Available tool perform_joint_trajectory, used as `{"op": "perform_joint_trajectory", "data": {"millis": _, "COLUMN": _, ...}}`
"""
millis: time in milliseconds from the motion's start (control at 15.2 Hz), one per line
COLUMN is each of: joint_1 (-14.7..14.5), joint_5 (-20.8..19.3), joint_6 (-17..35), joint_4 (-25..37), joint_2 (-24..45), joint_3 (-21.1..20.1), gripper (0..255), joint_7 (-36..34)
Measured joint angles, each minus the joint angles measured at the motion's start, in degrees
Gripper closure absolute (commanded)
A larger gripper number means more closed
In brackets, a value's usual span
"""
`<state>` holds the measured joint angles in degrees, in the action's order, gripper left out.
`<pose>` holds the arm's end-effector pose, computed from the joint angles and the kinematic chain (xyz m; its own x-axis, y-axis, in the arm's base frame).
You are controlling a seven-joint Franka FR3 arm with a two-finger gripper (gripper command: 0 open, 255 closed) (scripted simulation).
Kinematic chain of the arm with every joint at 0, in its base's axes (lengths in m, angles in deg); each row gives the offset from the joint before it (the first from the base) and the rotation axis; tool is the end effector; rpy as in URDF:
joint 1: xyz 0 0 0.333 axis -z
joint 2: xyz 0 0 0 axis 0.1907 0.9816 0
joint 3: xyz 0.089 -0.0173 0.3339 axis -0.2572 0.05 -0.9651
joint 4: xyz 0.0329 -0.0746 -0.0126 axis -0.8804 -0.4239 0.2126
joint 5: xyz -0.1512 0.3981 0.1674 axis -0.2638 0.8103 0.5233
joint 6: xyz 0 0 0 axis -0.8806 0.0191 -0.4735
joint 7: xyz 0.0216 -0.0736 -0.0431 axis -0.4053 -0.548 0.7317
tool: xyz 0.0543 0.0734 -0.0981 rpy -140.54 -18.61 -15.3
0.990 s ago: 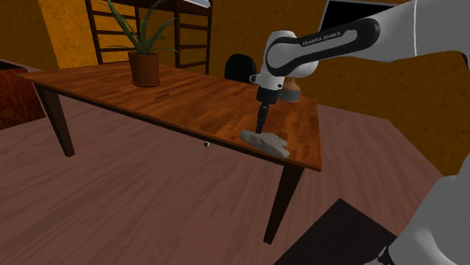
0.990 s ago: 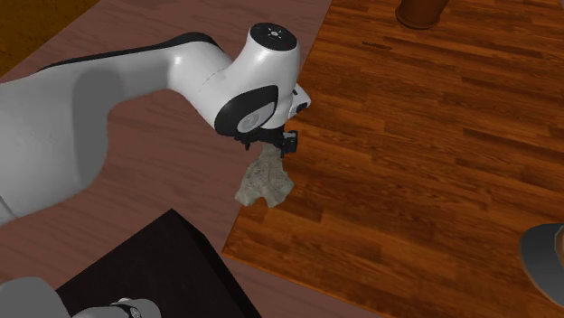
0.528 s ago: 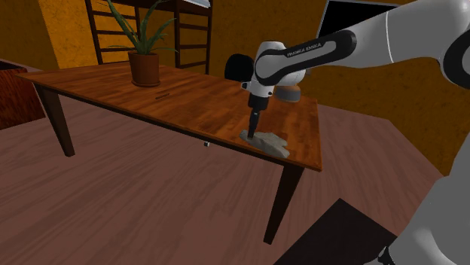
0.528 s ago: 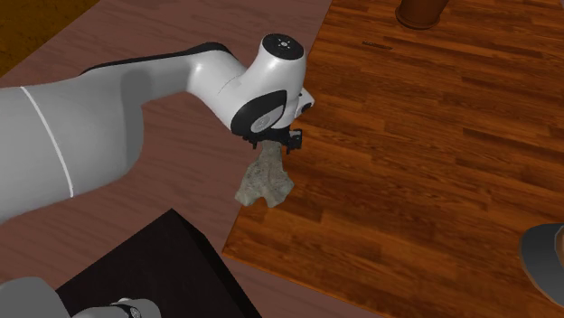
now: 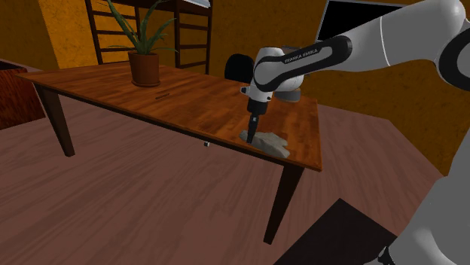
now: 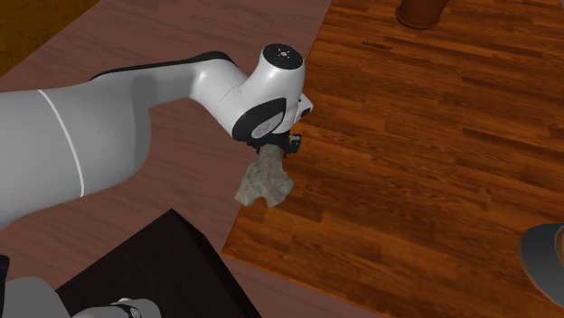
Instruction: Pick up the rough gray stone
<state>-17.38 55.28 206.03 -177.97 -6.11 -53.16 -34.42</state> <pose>0.6465 0.0694 0.3688 0.7521 0.6578 0.0397 0.6580 -0.7462 -0.1012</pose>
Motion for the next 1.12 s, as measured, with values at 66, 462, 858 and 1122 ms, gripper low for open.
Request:
{"op": "perform_joint_trajectory", "data": {"millis": 66, "joint_1": 0.0, "joint_5": 0.0, "joint_6": 0.01, "joint_4": 0.01, "joint_2": 0.01, "joint_3": 0.0, "gripper": 255, "joint_7": 0.01}}
{"op": "perform_joint_trajectory", "data": {"millis": 462, "joint_1": -0.01, "joint_5": -0.01, "joint_6": -0.32, "joint_4": 0.33, "joint_2": 0.07, "joint_3": -0.01, "gripper": 255, "joint_7": -0.04}}
{"op": "perform_joint_trajectory", "data": {"millis": 858, "joint_1": 0.05, "joint_5": -0.28, "joint_6": -4.25, "joint_4": 2.91, "joint_2": -1.28, "joint_3": 0.07, "gripper": 255, "joint_7": -0.45}}
{"op": "perform_joint_trajectory", "data": {"millis": 1122, "joint_1": 0.04, "joint_5": -0.42, "joint_6": -6.99, "joint_4": 4.94, "joint_2": -2.0, "joint_3": 0.07, "gripper": 255, "joint_7": -0.81}}
